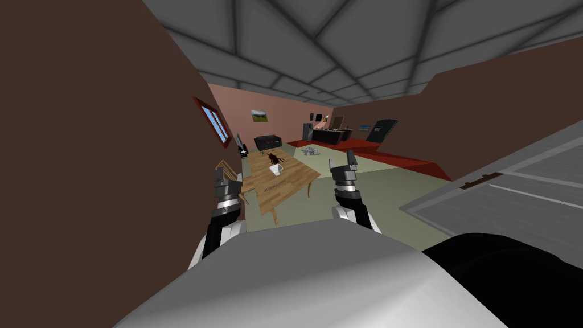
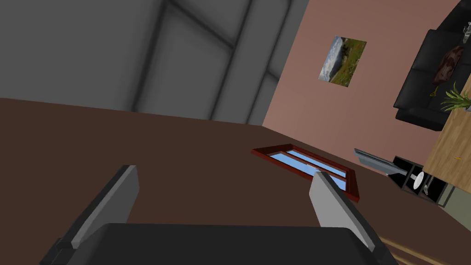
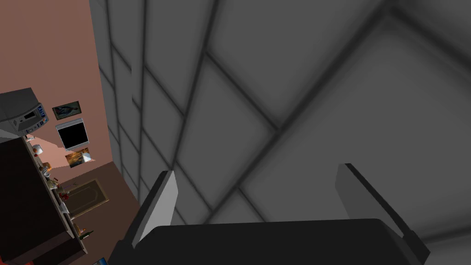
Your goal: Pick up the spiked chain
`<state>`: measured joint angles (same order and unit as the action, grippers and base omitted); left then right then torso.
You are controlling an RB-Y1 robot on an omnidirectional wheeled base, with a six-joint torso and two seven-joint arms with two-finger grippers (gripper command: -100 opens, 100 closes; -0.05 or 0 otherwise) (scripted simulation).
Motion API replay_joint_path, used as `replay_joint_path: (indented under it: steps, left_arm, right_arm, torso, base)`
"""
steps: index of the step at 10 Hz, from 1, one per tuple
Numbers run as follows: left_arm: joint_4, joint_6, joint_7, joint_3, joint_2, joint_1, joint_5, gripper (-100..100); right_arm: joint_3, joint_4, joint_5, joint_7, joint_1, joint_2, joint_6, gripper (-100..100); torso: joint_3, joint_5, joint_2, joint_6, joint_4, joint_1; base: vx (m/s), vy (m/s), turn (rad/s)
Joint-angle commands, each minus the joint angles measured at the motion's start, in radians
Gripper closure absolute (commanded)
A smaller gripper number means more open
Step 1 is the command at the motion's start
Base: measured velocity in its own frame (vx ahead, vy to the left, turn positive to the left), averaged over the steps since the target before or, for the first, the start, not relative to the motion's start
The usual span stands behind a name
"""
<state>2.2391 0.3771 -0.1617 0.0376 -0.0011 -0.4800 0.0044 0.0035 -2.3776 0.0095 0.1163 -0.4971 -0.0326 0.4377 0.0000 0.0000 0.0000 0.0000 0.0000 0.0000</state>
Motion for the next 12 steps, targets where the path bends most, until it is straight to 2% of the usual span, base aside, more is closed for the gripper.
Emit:
replay_joint_path:
  steps: [1, 5, 6, 7, 8, 10, 11, 12]
  left_arm:
    - [-0.01, -0.015, -0.002, 0.002, 0.03, 0.008, 0.005, -100]
    - [-0.066, -0.101, -0.013, 0.018, 0.116, 0.061, 0.035, -100]
    - [-0.066, -0.107, -0.013, 0.018, 0.116, 0.061, 0.035, -100]
    - [-0.085, -0.142, -0.017, 0.023, 0.135, 0.081, 0.047, -100]
    - [-0.085, -0.142, -0.017, 0.023, 0.135, 0.081, 0.047, -100]
    - [-0.129, -0.207, -0.027, 0.036, 0.168, 0.127, 0.075, -100]
    - [-0.129, -0.222, -0.027, 0.036, 0.168, 0.127, 0.075, -100]
    - [-0.153, -0.256, -0.032, 0.043, 0.183, 0.153, 0.091, -100]
  right_arm:
    - [0.0, 0.0, 0.0, 0.0, 0.0, 0.0, 0.0, 0]
    - [0.0, 0.0, 0.0, 0.0, 0.0, 0.0, 0.0, 0]
    - [0.0, 0.0, 0.0, 0.0, 0.0, 0.0, 0.0, 0]
    - [0.0, 0.0, 0.0, 0.0, 0.0, 0.0, 0.0, 0]
    - [0.0, 0.0, 0.0, 0.0, 0.0, 0.0, 0.0, 0]
    - [0.0, 0.0, 0.0, 0.0, 0.0, 0.0, 0.0, 0]
    - [0.0, 0.0, 0.0, 0.0, 0.0, 0.0, 0.0, 0]
    - [0.0, 0.0, 0.0, 0.0, 0.0, 0.0, 0.0, 0]
  torso:
    - [0.0, 0.0, 0.0, 0.0, 0.0, 0.0]
    - [0.0, -0.001, -0.001, 0.0, 0.0, -0.004]
    - [0.0, -0.001, -0.001, 0.0, 0.0, -0.005]
    - [0.0, -0.001, -0.001, 0.0, 0.0, -0.004]
    - [0.0, -0.001, -0.001, 0.0, 0.0, -0.004]
    - [0.0, -0.001, -0.001, 0.0, 0.0, -0.004]
    - [0.0, -0.001, 0.0, 0.0, 0.0, -0.006]
    - [0.0, -0.001, 0.0, 0.0, 0.0, -0.006]
  base:
    - [-0.002, -0.014, -0.027]
    - [0.005, -0.063, -0.058]
    - [0.005, -0.058, -0.016]
    - [0.01, -0.06, -0.051]
    - [0.009, -0.048, -0.032]
    - [0.0, -0.076, -0.076]
    - [0.004, -0.084, -0.028]
    - [0.023, -0.083, -0.07]
